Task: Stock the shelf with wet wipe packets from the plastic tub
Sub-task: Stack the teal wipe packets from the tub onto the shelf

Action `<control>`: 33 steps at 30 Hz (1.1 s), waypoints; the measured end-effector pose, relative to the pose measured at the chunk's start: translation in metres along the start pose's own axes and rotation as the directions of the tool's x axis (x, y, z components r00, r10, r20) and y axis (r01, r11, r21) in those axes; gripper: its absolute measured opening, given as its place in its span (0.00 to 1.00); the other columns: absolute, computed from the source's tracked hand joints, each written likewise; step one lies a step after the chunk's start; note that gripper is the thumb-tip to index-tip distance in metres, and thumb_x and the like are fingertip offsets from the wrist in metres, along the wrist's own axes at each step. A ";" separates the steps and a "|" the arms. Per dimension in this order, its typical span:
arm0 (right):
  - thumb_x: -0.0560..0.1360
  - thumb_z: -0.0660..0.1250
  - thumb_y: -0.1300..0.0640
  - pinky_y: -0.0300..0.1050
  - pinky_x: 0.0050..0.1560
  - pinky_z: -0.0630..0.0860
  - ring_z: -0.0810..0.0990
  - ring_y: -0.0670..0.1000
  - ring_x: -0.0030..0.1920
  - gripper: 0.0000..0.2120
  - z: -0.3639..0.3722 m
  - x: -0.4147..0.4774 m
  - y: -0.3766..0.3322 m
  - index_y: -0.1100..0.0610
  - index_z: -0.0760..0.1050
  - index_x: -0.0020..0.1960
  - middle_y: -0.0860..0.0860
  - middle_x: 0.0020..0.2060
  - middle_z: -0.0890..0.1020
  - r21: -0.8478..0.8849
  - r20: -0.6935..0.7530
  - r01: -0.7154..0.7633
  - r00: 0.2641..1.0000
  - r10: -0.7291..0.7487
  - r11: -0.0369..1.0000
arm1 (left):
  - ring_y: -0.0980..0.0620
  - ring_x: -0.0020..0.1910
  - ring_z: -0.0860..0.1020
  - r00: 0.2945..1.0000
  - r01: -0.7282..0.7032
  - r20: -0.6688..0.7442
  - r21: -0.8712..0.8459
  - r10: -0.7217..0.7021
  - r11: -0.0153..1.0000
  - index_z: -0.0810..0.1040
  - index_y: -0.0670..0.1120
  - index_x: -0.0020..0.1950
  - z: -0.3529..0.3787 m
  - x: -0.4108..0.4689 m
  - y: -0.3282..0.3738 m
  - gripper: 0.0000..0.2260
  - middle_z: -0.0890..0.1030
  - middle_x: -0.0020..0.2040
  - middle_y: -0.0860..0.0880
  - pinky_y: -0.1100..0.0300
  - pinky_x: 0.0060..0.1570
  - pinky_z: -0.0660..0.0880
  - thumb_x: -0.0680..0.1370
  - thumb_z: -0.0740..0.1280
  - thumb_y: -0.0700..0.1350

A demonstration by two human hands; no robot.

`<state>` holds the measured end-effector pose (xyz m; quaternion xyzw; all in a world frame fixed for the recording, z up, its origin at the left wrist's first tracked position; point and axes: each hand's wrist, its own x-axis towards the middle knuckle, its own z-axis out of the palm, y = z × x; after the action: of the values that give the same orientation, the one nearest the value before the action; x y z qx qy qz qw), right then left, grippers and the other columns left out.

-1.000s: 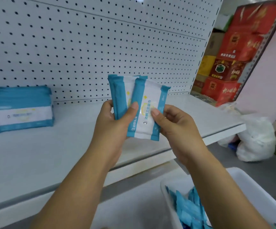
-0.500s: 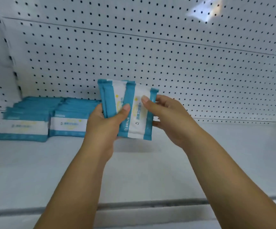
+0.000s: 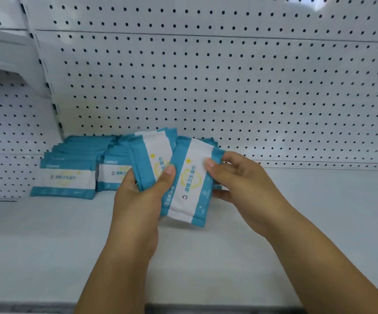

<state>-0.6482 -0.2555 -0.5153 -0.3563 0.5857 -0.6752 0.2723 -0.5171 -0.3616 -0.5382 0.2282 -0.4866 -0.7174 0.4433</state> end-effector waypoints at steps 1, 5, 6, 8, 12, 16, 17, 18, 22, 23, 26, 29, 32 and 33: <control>0.79 0.68 0.57 0.44 0.48 0.84 0.87 0.51 0.48 0.09 -0.001 -0.002 0.001 0.59 0.78 0.58 0.54 0.47 0.87 0.025 -0.002 -0.016 1.000 0.016 1.000 | 0.48 0.52 0.86 1.000 -0.007 -0.004 0.005 0.007 1.000 0.81 0.49 0.61 0.000 0.000 0.000 0.15 0.87 0.54 0.50 0.48 0.54 0.80 0.75 0.74 0.42; 0.79 0.68 0.56 0.44 0.48 0.84 0.87 0.51 0.48 0.11 -0.005 -0.005 0.002 0.61 0.77 0.59 0.53 0.47 0.87 0.052 0.012 -0.058 0.998 0.058 0.997 | 0.48 0.52 0.86 1.000 -0.001 -0.023 0.008 0.001 1.000 0.81 0.50 0.61 0.005 -0.001 -0.005 0.15 0.87 0.53 0.51 0.49 0.50 0.81 0.74 0.75 0.43; 0.79 0.69 0.56 0.44 0.48 0.84 0.87 0.51 0.49 0.12 -0.005 -0.004 0.002 0.61 0.77 0.60 0.54 0.47 0.87 0.072 0.003 -0.061 0.998 0.061 0.996 | 0.48 0.52 0.86 1.000 0.003 -0.028 -0.008 -0.003 1.000 0.81 0.50 0.61 0.007 -0.002 -0.006 0.15 0.87 0.54 0.50 0.48 0.51 0.81 0.75 0.75 0.43; 0.77 0.70 0.55 0.44 0.47 0.84 0.87 0.51 0.49 0.15 -0.007 -0.005 0.002 0.61 0.76 0.61 0.54 0.48 0.87 0.126 -0.008 -0.079 0.997 0.080 0.989 | 0.47 0.53 0.85 0.999 0.004 -0.045 -0.044 -0.006 0.999 0.80 0.49 0.62 0.012 -0.004 -0.008 0.16 0.86 0.55 0.49 0.46 0.55 0.81 0.75 0.74 0.43; 0.76 0.72 0.57 0.44 0.46 0.84 0.87 0.51 0.48 0.15 -0.010 -0.009 0.004 0.62 0.77 0.59 0.54 0.48 0.87 0.089 0.044 -0.106 0.994 0.103 0.990 | 0.48 0.53 0.85 0.998 -0.013 -0.069 -0.089 0.007 0.996 0.79 0.48 0.64 0.018 -0.007 -0.010 0.16 0.86 0.54 0.49 0.48 0.54 0.81 0.76 0.73 0.43; 0.75 0.74 0.58 0.45 0.47 0.84 0.86 0.48 0.44 0.18 -0.010 -0.006 0.005 0.58 0.74 0.62 0.57 0.48 0.86 0.008 -0.052 -0.077 0.996 0.077 0.997 | 0.48 0.52 0.86 0.996 -0.015 -0.089 -0.048 0.011 0.999 0.79 0.49 0.62 0.015 -0.006 -0.010 0.16 0.87 0.53 0.50 0.47 0.53 0.82 0.75 0.74 0.43; 0.74 0.75 0.58 0.46 0.48 0.84 0.86 0.48 0.44 0.19 -0.010 -0.004 0.005 0.56 0.74 0.62 0.59 0.50 0.85 0.019 -0.077 -0.069 0.995 0.070 0.997 | 0.48 0.52 0.86 0.996 -0.015 -0.091 -0.028 0.013 1.000 0.80 0.49 0.62 0.013 -0.006 -0.010 0.16 0.87 0.53 0.50 0.46 0.54 0.82 0.75 0.74 0.43; 0.73 0.75 0.58 0.47 0.48 0.84 0.87 0.49 0.45 0.20 -0.011 -0.003 0.005 0.54 0.73 0.63 0.59 0.51 0.85 0.036 -0.092 -0.062 0.994 0.065 0.997 | 0.47 0.51 0.86 0.995 -0.014 -0.094 -0.007 0.013 1.000 0.80 0.48 0.61 0.011 -0.006 -0.010 0.15 0.87 0.53 0.50 0.45 0.54 0.81 0.75 0.75 0.43; 0.73 0.76 0.60 0.47 0.47 0.84 0.87 0.52 0.48 0.20 -0.011 -0.002 0.003 0.55 0.75 0.62 0.55 0.51 0.86 0.050 -0.032 -0.079 0.996 0.080 0.996 | 0.47 0.51 0.86 0.996 -0.003 -0.089 0.038 0.006 0.999 0.81 0.48 0.60 0.008 -0.006 -0.010 0.16 0.87 0.53 0.49 0.44 0.54 0.82 0.74 0.76 0.43; 0.73 0.76 0.61 0.48 0.48 0.84 0.87 0.52 0.48 0.18 -0.009 -0.002 0.003 0.56 0.76 0.61 0.55 0.51 0.86 0.014 -0.011 -0.081 0.997 0.081 0.997 | 0.47 0.51 0.86 0.996 0.002 -0.088 0.035 0.001 0.999 0.81 0.47 0.61 0.008 -0.006 -0.010 0.16 0.87 0.53 0.49 0.44 0.53 0.82 0.74 0.76 0.43; 0.73 0.75 0.63 0.47 0.47 0.84 0.87 0.53 0.47 0.13 -0.007 0.001 0.005 0.60 0.79 0.56 0.55 0.49 0.87 -0.022 -0.041 -0.041 0.998 0.040 0.999 | 0.47 0.51 0.86 0.992 -0.001 -0.128 0.000 0.001 1.000 0.81 0.47 0.60 0.007 -0.006 -0.009 0.14 0.87 0.53 0.49 0.47 0.52 0.82 0.75 0.75 0.44; 0.74 0.74 0.62 0.47 0.47 0.84 0.87 0.53 0.48 0.12 -0.011 0.008 0.010 0.61 0.77 0.55 0.57 0.50 0.85 0.061 -0.197 -0.039 0.979 0.050 0.997 | 0.52 0.51 0.86 0.969 -0.029 -0.245 -0.038 0.019 0.999 0.81 0.52 0.58 -0.001 -0.002 -0.008 0.11 0.87 0.52 0.53 0.49 0.54 0.82 0.76 0.75 0.46; 0.73 0.75 0.63 0.51 0.49 0.84 0.86 0.55 0.49 0.14 -0.017 0.015 0.021 0.62 0.74 0.55 0.59 0.53 0.83 0.045 -0.282 -0.080 0.955 0.090 0.996 | 0.55 0.48 0.85 0.949 0.012 -0.314 -0.091 -0.040 0.996 0.80 0.54 0.55 -0.013 0.002 -0.004 0.07 0.86 0.52 0.53 0.53 0.50 0.83 0.78 0.73 0.47; 0.72 0.77 0.63 0.54 0.51 0.84 0.86 0.56 0.50 0.15 -0.019 0.017 0.024 0.61 0.74 0.54 0.59 0.53 0.83 -0.046 -0.280 -0.096 0.957 0.080 0.994 | 0.55 0.46 0.86 0.946 0.039 -0.316 -0.116 -0.074 0.992 0.80 0.53 0.55 -0.016 0.002 -0.004 0.06 0.86 0.52 0.52 0.55 0.45 0.83 0.79 0.72 0.48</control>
<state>-0.6745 -0.2618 -0.5376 -0.2396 0.6532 -0.6880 0.2066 -0.5075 -0.3712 -0.5482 0.3308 -0.3619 -0.7087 0.5073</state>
